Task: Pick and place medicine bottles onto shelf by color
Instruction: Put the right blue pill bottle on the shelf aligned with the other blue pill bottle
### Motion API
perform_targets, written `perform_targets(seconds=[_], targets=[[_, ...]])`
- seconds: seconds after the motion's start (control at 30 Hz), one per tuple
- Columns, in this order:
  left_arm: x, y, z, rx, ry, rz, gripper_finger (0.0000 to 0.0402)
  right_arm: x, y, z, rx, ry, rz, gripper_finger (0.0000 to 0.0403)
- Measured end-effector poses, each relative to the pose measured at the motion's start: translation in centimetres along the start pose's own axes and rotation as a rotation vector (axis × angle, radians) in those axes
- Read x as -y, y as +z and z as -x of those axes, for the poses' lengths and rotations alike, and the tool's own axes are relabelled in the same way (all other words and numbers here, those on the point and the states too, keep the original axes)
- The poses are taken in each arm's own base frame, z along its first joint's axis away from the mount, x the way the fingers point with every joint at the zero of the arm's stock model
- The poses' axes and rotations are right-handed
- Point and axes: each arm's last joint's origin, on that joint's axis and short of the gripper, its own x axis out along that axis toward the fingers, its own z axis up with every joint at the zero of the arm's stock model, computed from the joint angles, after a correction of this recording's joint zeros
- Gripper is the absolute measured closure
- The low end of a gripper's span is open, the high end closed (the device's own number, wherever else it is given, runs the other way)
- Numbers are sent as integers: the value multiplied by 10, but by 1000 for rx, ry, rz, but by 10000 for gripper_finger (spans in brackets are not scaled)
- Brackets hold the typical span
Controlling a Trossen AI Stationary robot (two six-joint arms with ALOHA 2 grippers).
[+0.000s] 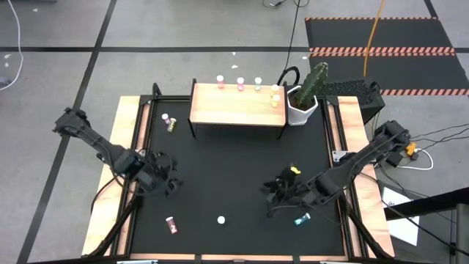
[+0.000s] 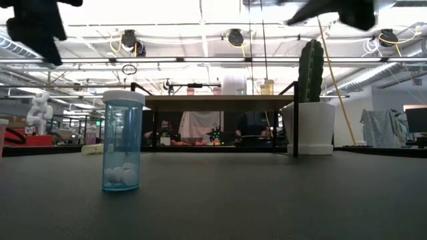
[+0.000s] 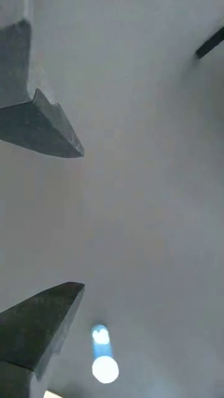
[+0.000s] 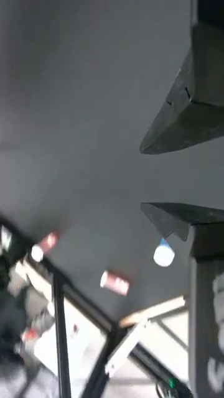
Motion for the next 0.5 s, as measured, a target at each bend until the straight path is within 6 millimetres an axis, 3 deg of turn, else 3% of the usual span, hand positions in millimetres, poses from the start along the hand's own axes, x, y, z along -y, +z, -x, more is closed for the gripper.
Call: perform_targets(seconds=[0.13, 0.33, 0.5], targets=[[15, -13, -16, -38, 55, -20, 57, 18, 1, 18, -37, -110, 36, 288], [35, -35, -37, -138, 80, -2, 57, 36, -9, 22, -220, -282, -10, 303], [48, -51, -48, -131, 70, -53, 57, 25, -13, 23, -347, -286, -146, 307]])
